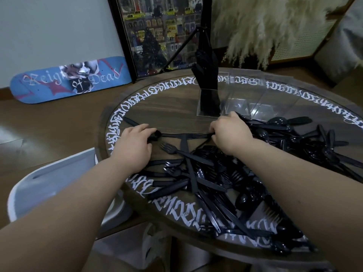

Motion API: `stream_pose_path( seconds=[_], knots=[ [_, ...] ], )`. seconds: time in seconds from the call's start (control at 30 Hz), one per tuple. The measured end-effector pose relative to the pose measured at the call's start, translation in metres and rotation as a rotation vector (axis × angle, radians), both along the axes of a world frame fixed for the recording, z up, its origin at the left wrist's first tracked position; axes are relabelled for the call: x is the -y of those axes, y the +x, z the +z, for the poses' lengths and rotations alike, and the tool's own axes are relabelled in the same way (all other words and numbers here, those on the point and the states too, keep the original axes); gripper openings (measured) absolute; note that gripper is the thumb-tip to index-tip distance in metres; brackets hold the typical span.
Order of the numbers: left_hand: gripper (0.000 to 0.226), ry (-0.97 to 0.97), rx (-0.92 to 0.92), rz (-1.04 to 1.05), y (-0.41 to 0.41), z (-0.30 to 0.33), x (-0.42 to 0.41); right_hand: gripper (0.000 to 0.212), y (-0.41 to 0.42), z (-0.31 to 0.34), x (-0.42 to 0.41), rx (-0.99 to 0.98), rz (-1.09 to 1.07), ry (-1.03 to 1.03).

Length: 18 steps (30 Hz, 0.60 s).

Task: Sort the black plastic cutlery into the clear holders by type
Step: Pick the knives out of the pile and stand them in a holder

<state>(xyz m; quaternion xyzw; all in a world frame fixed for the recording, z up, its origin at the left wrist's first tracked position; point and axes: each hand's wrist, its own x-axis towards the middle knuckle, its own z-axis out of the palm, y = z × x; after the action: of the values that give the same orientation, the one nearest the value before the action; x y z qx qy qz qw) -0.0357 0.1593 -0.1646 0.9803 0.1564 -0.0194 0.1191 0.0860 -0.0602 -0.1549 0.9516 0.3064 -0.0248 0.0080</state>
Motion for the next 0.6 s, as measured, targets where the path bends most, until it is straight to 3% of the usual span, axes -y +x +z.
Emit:
stream_pose_path(
  seconds=[0.23, 0.4, 0.6],
  knots=[
    [0.052, -0.126, 0.102, -0.006, -0.001, 0.004, -0.009, 0.018, 0.000, 0.004, -0.024, -0.020, 0.005, 0.112],
    [0.050, -0.149, 0.115, -0.001, -0.003, 0.006, -0.014, 0.025, -0.005, 0.007, -0.051, -0.143, 0.120, 0.127],
    [0.034, 0.049, 0.062, -0.007, 0.003, 0.007, -0.014, 0.016, 0.000, 0.008, -0.060, -0.220, 0.118, -0.007]
  ],
)
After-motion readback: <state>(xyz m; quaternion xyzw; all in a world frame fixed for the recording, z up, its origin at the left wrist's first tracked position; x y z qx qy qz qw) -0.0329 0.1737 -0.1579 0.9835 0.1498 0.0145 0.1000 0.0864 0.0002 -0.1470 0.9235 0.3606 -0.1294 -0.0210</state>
